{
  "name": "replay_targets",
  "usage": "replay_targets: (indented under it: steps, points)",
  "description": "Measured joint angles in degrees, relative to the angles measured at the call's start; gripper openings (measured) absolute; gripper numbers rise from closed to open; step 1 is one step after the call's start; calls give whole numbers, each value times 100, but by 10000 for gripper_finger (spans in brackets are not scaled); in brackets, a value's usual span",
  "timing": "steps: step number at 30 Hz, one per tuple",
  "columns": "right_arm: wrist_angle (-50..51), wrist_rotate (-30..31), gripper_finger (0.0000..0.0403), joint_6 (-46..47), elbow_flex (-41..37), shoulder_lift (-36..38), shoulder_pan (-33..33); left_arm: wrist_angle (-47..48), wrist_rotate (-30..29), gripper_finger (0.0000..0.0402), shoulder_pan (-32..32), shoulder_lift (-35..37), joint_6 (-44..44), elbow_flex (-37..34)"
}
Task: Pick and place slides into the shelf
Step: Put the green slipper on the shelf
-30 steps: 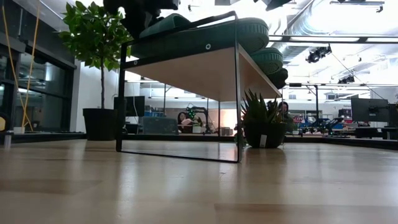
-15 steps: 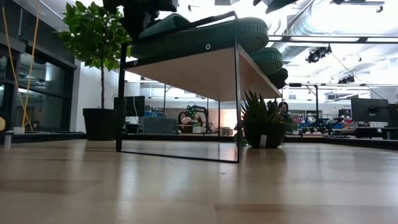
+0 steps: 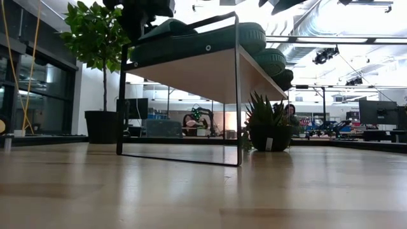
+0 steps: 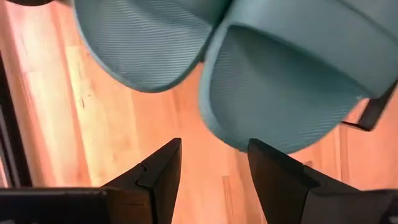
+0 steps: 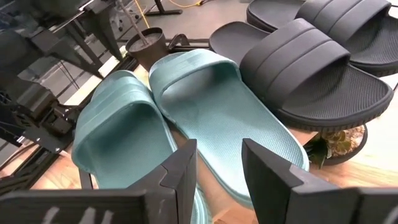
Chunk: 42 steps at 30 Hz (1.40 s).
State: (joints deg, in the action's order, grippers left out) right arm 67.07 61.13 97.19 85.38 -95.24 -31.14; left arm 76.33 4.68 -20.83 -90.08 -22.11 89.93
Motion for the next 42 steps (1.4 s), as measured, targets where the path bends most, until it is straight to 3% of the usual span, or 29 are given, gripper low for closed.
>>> replay_targets:
  steps: [5, 11, 14, 24, 28, 35, 42]
  points:
    - [4, 33, 116, -19, 0, 0, 2, -33, 72, 174, 23, -9, -13, 0]
    - [22, -9, 116, -18, 0, 0, 2, -52, -367, 174, -46, 71, 36, 0]
    - [23, -11, 116, -18, 0, 0, 2, -157, -309, 174, -93, 250, 95, 0]
    - [225, -84, 116, -219, 0, 320, 76, -1287, 768, 172, -95, 958, 841, 0]
    - [309, -59, 116, -743, 0, 767, 90, -1198, 818, 139, -95, 1010, 935, 0]
    - [301, 79, 116, -1644, 0, 1462, 90, -1204, 989, 16, -91, 1012, 932, 0]
    - [353, 127, 116, -2677, 0, 1746, 103, -1221, 786, 27, -91, 1012, 1046, 0]
